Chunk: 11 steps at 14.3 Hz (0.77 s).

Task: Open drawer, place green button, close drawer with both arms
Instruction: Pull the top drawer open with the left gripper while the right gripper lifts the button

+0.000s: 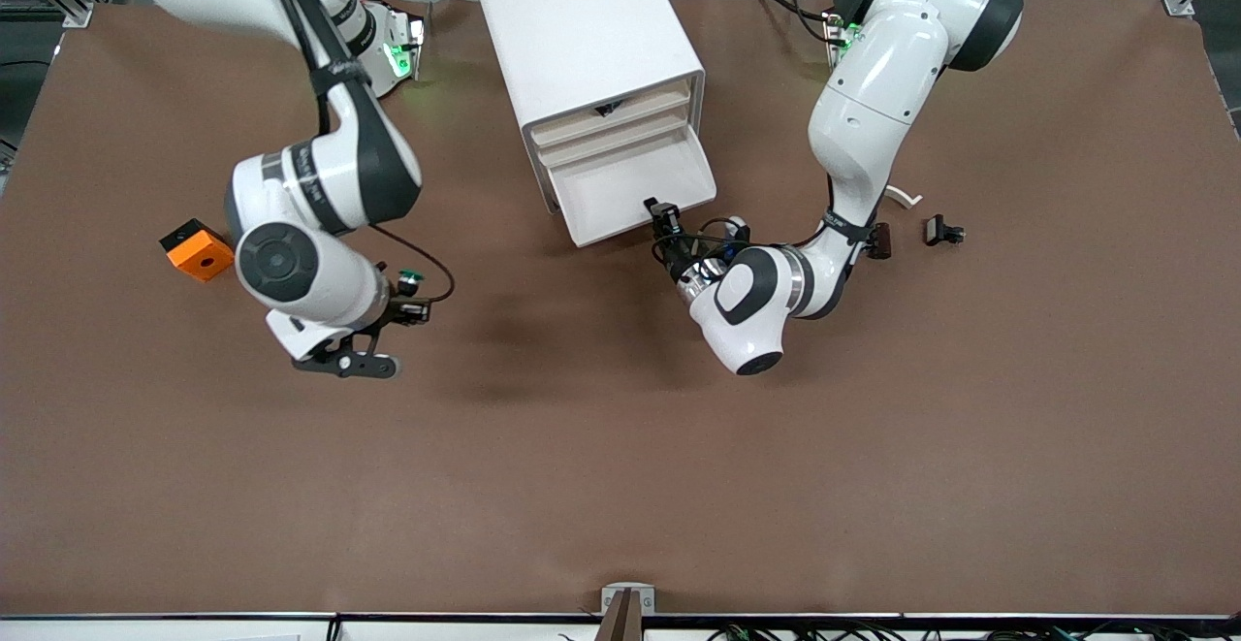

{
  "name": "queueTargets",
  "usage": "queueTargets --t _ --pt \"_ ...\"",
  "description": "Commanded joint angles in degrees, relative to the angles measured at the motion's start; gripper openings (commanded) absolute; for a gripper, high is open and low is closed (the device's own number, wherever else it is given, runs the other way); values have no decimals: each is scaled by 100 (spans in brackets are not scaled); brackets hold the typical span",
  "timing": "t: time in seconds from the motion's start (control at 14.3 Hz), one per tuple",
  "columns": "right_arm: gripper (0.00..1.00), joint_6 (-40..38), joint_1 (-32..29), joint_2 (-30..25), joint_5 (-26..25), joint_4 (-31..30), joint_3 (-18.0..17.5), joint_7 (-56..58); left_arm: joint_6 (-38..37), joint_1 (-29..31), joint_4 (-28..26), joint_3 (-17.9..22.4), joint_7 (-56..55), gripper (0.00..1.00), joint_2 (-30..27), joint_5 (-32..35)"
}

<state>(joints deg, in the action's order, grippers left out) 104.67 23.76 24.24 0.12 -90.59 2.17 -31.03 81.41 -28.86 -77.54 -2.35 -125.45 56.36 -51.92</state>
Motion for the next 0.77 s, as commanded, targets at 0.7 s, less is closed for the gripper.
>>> queueTargets --t 0.7 --pt "12 553 2369 28 814 -150 38 -5876 77 232 897 1419 1126 100 -301 -37"
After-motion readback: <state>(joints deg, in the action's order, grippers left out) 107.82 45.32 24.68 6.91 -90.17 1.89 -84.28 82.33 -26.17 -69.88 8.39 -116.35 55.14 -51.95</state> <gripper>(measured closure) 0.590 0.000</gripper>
